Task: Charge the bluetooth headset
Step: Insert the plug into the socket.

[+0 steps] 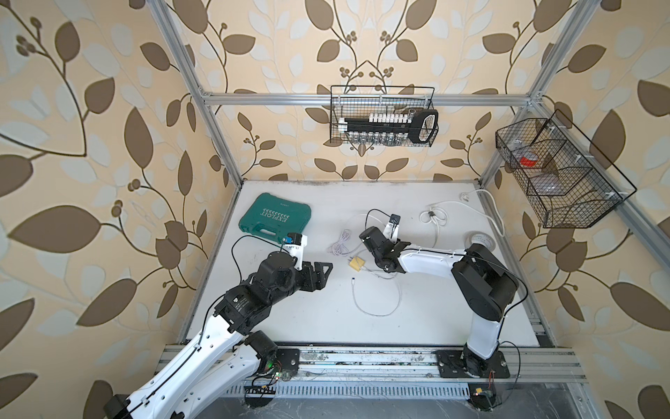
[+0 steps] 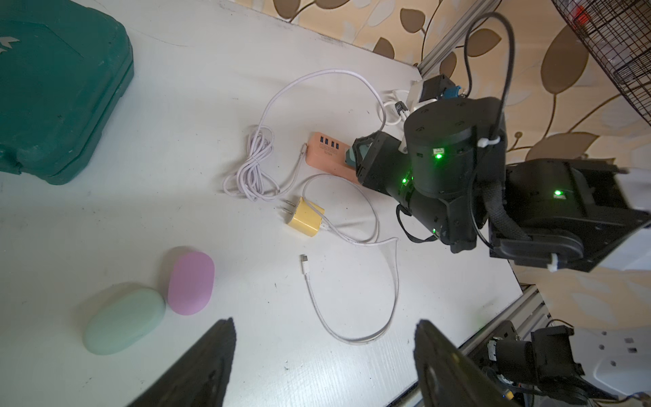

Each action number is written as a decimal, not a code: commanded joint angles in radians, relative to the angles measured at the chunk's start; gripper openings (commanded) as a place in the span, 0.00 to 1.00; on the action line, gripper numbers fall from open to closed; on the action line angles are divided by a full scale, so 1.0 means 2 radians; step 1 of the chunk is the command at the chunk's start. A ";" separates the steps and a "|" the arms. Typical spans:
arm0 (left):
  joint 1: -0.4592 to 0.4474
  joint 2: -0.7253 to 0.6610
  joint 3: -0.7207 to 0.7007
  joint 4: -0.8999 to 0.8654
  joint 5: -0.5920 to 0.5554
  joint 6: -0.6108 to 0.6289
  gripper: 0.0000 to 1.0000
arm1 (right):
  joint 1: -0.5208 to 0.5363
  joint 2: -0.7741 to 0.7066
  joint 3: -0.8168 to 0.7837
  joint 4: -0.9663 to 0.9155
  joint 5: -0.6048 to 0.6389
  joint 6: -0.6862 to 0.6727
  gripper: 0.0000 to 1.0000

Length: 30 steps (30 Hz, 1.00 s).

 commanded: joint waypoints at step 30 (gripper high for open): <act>-0.004 -0.005 -0.002 0.015 0.006 -0.006 0.82 | 0.042 0.054 -0.014 -0.052 0.013 -0.003 0.28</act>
